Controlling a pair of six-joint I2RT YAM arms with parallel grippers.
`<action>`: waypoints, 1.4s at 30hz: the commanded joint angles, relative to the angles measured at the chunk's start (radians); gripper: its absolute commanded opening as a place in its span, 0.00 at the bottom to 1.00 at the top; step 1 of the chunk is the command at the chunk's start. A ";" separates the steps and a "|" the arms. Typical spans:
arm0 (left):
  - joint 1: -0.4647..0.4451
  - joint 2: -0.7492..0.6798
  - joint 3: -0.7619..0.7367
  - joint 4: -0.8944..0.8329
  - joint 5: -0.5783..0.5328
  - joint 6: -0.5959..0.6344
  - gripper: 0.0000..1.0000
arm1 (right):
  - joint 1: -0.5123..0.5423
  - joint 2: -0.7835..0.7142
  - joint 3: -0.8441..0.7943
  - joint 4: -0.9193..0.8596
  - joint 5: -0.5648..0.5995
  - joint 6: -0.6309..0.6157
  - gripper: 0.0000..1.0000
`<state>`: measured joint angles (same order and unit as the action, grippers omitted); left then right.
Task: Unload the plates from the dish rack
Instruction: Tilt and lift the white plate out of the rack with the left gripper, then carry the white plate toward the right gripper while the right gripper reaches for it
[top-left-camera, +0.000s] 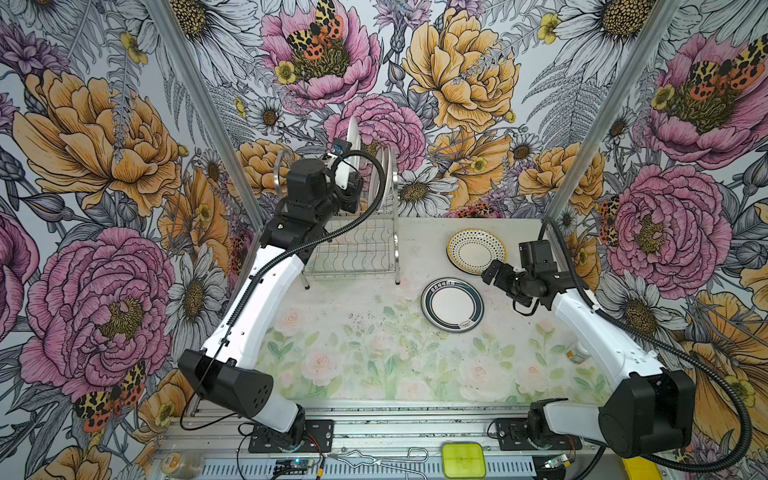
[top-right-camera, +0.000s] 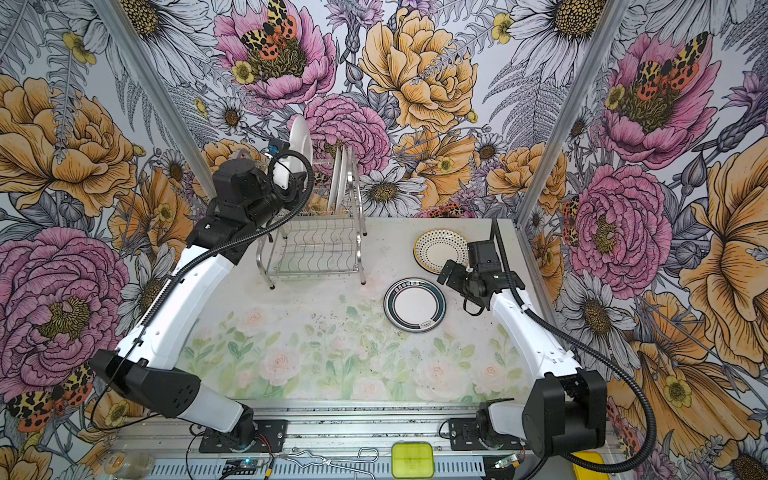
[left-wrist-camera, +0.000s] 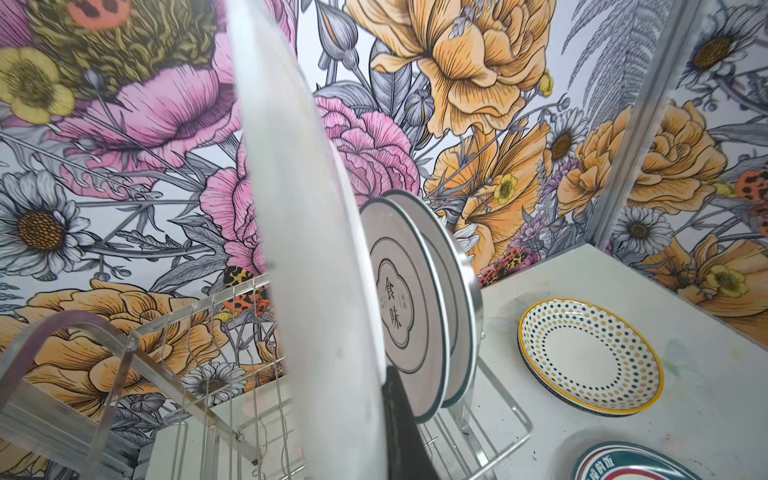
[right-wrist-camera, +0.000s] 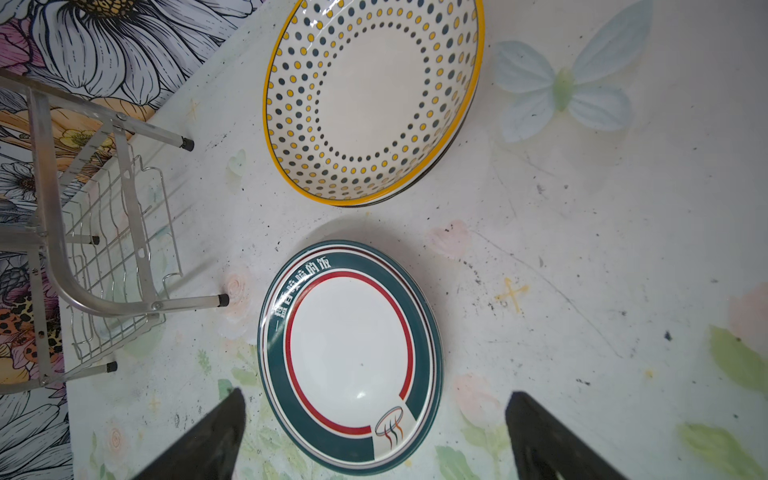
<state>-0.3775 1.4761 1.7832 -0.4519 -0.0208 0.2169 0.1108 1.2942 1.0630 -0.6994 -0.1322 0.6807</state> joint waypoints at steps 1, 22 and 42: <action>-0.081 -0.093 -0.042 0.032 -0.085 0.088 0.02 | -0.016 -0.037 0.027 0.006 -0.039 -0.033 0.99; -0.920 -0.312 -0.452 0.055 -0.956 0.294 0.00 | -0.095 -0.407 -0.087 0.004 -0.302 0.084 0.99; -0.989 0.052 -0.507 0.113 -1.096 0.343 0.00 | -0.070 -0.429 0.013 0.133 -0.568 0.305 0.86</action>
<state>-1.3716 1.5143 1.2312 -0.3882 -1.0470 0.5331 0.0273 0.8631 1.0374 -0.6270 -0.6521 0.9504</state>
